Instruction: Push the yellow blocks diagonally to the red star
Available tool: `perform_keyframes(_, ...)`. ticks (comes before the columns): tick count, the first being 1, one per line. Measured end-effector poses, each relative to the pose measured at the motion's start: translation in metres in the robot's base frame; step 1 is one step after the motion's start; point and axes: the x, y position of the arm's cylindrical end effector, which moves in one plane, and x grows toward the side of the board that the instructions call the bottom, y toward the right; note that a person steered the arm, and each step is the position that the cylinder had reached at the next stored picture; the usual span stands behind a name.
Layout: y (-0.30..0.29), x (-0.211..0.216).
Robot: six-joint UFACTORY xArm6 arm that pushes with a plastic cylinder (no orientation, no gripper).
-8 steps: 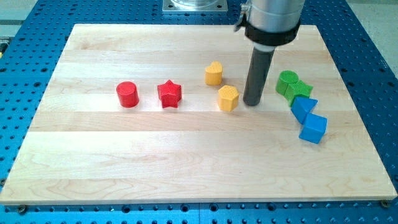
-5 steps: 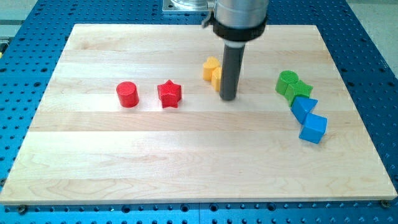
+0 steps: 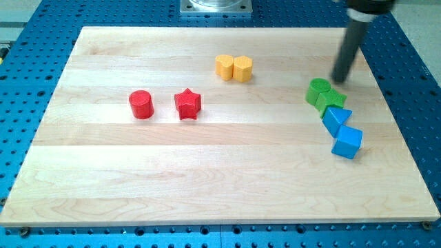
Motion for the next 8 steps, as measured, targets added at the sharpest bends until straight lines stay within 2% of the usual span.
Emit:
perform_keyframes(1, 0.038, 0.049)
perform_keyframes(2, 0.005, 0.076)
perform_keyframes(4, -0.061, 0.086)
perform_keyframes(5, -0.066, 0.089)
perform_keyframes(7, -0.033, 0.107)
perform_keyframes(8, -0.029, 0.100)
